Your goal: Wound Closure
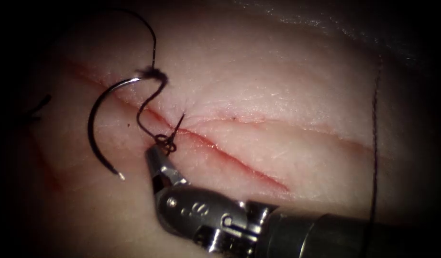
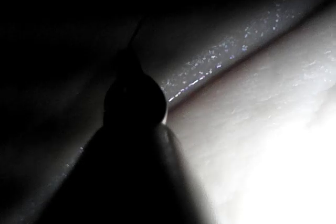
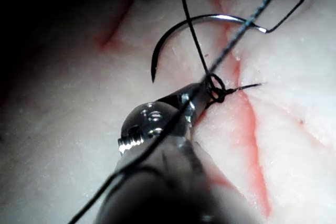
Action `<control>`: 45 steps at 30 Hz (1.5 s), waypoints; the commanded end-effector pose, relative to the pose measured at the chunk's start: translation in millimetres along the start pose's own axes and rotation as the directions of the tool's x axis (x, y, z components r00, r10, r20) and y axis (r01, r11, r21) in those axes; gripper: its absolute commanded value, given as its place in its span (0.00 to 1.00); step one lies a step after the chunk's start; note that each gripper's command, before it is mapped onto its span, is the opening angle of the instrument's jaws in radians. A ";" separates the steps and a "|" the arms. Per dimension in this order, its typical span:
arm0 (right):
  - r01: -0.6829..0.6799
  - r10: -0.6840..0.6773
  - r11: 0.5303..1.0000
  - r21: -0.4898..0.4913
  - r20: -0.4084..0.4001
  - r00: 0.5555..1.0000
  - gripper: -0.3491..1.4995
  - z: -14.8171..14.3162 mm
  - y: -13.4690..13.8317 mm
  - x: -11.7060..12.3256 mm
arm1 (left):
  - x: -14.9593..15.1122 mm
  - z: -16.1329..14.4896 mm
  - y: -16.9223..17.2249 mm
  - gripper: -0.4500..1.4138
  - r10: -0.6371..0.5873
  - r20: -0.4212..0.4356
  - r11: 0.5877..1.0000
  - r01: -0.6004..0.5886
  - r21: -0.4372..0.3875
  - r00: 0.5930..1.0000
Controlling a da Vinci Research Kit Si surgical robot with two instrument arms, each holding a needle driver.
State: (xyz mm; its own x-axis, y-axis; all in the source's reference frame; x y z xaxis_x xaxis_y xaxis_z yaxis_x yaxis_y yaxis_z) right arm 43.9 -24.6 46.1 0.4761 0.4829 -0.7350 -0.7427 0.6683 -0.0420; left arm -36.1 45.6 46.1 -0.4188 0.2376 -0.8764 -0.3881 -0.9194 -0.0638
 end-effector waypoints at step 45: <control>-0.083 0.084 0.996 0.011 -0.059 0.995 0.00 -0.2 6.1 2.6 | 2.5 -10.8 12.0 0.00 0.001 -0.002 0.998 -0.001 -0.068 1.000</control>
State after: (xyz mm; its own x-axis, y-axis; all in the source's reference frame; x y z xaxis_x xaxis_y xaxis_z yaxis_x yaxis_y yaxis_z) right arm 39.8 -19.3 43.4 0.3830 0.5035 -0.7744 -0.7749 0.6315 0.0273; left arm -32.3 30.5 37.2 -0.4158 0.2394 -0.8774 -0.3259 -0.9399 -0.1020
